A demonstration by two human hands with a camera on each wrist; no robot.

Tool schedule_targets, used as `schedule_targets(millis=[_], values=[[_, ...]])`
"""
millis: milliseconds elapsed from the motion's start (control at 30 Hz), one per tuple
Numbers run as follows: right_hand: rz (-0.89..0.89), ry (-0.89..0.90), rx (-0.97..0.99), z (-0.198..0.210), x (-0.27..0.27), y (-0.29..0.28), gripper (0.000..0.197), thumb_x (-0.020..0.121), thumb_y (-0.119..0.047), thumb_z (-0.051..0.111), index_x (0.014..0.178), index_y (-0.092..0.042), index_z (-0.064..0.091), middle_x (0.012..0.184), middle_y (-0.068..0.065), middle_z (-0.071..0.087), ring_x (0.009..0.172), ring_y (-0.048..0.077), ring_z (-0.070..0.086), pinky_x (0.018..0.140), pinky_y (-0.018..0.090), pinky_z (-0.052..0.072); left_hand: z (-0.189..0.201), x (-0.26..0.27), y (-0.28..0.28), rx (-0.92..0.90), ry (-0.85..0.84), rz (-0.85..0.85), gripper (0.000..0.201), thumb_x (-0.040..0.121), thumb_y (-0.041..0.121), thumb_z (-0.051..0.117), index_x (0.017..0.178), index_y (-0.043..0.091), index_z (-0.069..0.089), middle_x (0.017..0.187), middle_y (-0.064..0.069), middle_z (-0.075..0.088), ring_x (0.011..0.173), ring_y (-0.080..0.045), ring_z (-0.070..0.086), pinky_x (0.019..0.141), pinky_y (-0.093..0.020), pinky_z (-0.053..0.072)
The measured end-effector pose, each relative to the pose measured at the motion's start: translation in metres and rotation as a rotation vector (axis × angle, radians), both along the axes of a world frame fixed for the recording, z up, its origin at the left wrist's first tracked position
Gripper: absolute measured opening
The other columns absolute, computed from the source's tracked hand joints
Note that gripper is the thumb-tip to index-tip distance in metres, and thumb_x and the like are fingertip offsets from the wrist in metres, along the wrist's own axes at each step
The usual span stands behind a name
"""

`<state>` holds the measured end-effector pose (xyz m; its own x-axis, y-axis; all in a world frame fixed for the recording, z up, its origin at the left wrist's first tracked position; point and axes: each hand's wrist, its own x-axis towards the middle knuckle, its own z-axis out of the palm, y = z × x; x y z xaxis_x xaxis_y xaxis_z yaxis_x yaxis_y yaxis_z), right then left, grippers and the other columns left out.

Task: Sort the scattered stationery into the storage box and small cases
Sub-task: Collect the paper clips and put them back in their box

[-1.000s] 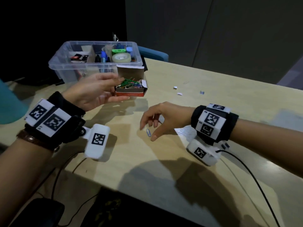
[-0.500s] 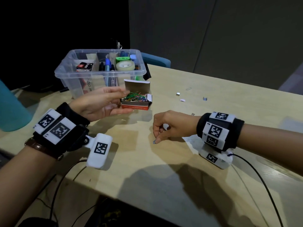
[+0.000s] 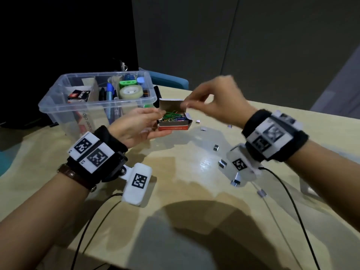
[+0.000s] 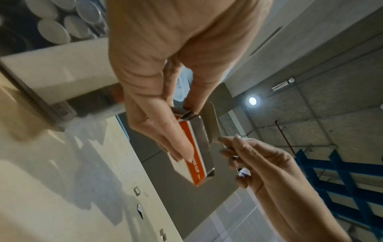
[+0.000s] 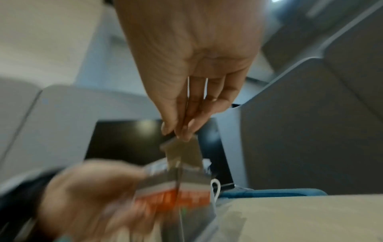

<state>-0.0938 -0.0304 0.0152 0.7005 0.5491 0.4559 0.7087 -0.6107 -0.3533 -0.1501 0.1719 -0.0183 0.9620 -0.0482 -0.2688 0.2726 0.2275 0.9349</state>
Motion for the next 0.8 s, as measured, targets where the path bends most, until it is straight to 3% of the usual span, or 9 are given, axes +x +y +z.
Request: schedule_targets(millis=[67, 100, 167, 267, 367, 467, 600, 800], values=[[-0.097, 0.083, 0.203, 0.013, 0.026, -0.014, 0.018, 0.085, -0.038, 0.072, 0.084, -0.020, 0.078, 0.073, -0.008, 0.073, 0.067, 0.003, 0.067, 0.073, 0.026, 0.057, -0.003, 0.005, 0.001, -0.003, -0.006, -0.004, 0.012, 0.097, 0.009, 0.050, 0.097, 0.008, 0.061, 0.110, -0.020, 0.068, 0.093, -0.028, 0.071, 0.066, -0.030, 0.061], [-0.167, 0.100, 0.196, 0.017, 0.042, -0.021, 0.016, 0.085, -0.035, 0.073, 0.084, -0.019, 0.077, 0.074, -0.005, 0.073, 0.069, 0.004, 0.066, 0.073, 0.025, 0.057, -0.005, 0.007, 0.001, -0.005, -0.008, -0.006, 0.011, 0.096, 0.009, 0.050, 0.096, 0.009, 0.061, 0.112, -0.021, 0.068, 0.097, -0.030, 0.070, 0.068, -0.032, 0.061], [-0.286, 0.187, -0.012, 0.016, 0.078, -0.032, 0.014, 0.083, -0.030, 0.075, 0.089, -0.017, 0.077, 0.081, -0.002, 0.072, 0.072, 0.007, 0.062, 0.068, 0.023, 0.056, -0.008, 0.010, 0.000, -0.025, -0.009, -0.014, 0.010, 0.096, 0.009, 0.051, 0.096, 0.008, 0.061, 0.114, -0.021, 0.067, 0.098, -0.032, 0.070, 0.069, -0.033, 0.061], [-0.300, 0.374, -0.330, -0.006, 0.122, -0.041, 0.025, 0.077, -0.027, 0.082, 0.100, -0.018, 0.076, 0.078, -0.005, 0.064, 0.069, 0.008, 0.058, 0.057, 0.018, 0.051, -0.011, 0.014, -0.005, -0.051, -0.001, -0.013, 0.010, 0.095, 0.010, 0.052, 0.099, 0.006, 0.061, 0.110, -0.020, 0.069, 0.091, -0.029, 0.072, 0.068, -0.033, 0.061], [-0.266, 0.496, -0.430, -0.027, 0.149, -0.049, 0.023, 0.076, -0.024, 0.082, 0.097, -0.024, 0.073, 0.077, -0.006, 0.063, 0.079, 0.012, 0.059, 0.062, 0.019, 0.051, -0.011, 0.021, -0.011, -0.046, 0.003, -0.015, 0.011, 0.095, 0.008, 0.051, 0.098, 0.005, 0.061, 0.105, -0.020, 0.070, 0.085, -0.027, 0.073, 0.068, -0.033, 0.061], [-0.224, 0.558, -0.499, -0.042, 0.167, -0.055, 0.024, 0.078, -0.021, 0.081, 0.098, -0.029, 0.072, 0.079, -0.008, 0.066, 0.078, 0.010, 0.058, 0.061, 0.021, 0.047, -0.011, 0.027, -0.017, -0.024, 0.012, -0.045, 0.010, 0.095, 0.009, 0.052, 0.094, 0.005, 0.061, 0.108, -0.021, 0.069, 0.091, -0.029, 0.071, 0.069, -0.033, 0.061], [-0.174, 0.595, -0.504, -0.057, 0.183, -0.057, 0.024, 0.076, -0.023, 0.083, 0.097, -0.029, 0.072, 0.078, -0.007, 0.069, 0.076, 0.008, 0.058, 0.062, 0.021, 0.046, -0.011, 0.034, -0.019, -0.027, 0.028, -0.079, 0.010, 0.095, 0.010, 0.054, 0.090, 0.006, 0.061, 0.114, -0.023, 0.066, 0.098, -0.031, 0.068, 0.070, -0.033, 0.061], [-0.134, 0.547, -0.323, -0.074, 0.190, -0.059, 0.020, 0.069, -0.029, 0.086, 0.084, -0.020, 0.078, 0.070, -0.004, 0.066, 0.067, 0.006, 0.056, 0.060, 0.012, 0.046, -0.013, 0.040, -0.017, -0.024, 0.050, -0.079, 0.009, 0.093, 0.011, 0.054, 0.093, 0.006, 0.062, 0.112, -0.023, 0.067, 0.095, -0.030, 0.069, 0.070, -0.033, 0.061]])
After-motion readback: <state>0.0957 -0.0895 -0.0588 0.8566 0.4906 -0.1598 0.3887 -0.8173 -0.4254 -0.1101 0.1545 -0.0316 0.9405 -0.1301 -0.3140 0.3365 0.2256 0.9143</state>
